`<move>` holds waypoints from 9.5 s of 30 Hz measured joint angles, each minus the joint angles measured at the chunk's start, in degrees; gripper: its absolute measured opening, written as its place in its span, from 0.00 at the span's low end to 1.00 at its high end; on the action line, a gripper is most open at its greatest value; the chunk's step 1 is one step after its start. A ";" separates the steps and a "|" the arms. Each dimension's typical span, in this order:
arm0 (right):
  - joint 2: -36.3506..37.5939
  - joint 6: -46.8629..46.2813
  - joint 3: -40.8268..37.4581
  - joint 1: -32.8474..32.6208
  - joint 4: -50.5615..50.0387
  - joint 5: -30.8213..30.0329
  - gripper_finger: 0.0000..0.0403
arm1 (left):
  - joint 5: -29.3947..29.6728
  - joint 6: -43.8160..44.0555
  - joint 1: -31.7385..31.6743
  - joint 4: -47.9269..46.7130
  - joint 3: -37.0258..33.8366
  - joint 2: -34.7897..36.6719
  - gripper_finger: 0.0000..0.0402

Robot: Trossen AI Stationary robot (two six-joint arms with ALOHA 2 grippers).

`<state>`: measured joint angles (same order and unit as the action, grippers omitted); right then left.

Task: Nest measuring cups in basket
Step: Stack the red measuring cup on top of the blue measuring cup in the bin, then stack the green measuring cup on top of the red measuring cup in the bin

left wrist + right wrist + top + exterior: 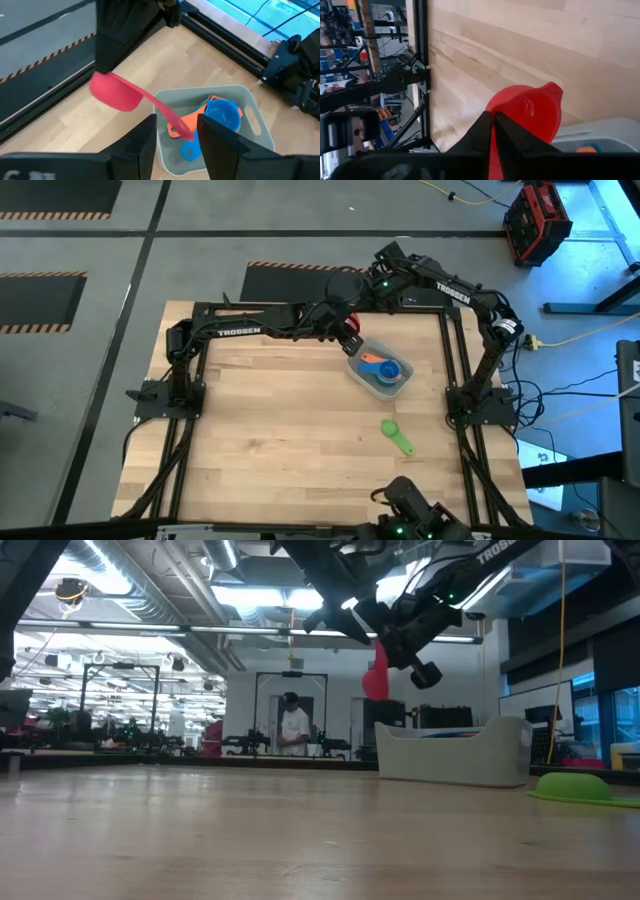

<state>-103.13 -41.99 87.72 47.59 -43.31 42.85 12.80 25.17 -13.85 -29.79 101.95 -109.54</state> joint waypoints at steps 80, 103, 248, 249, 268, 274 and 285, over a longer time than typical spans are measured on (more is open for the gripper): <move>2.21 23.89 0.00 6.82 -8.67 1.66 0.26 | 1.08 -6.40 0.09 -1.35 0.00 0.00 0.01; 19.04 67.83 -0.48 9.60 -29.05 5.05 0.26 | -44.12 -7.77 -5.72 1.56 0.00 0.00 0.01; 63.63 54.11 -45.99 6.10 -1.38 -6.82 0.26 | -66.29 11.06 -19.87 39.51 0.00 -23.21 0.29; 63.63 54.05 -45.99 6.08 -2.22 -5.65 0.26 | -66.27 9.71 -20.14 39.49 0.00 -23.21 0.29; 64.72 32.06 -45.99 -14.60 -3.72 -14.66 0.26 | -63.57 -9.62 -24.76 38.73 0.00 -19.13 0.29; 64.72 21.47 -45.99 -26.14 -4.55 -24.01 0.26 | -63.25 -19.97 -24.25 25.14 0.02 -13.69 0.29; 64.69 4.57 -46.77 -40.06 -6.24 -37.06 0.26 | -38.97 -48.60 -16.57 -15.18 0.04 -2.42 0.29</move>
<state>-38.44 -37.42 40.95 7.53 -49.56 5.79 -26.17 -23.43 -30.42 -44.97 102.00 -111.96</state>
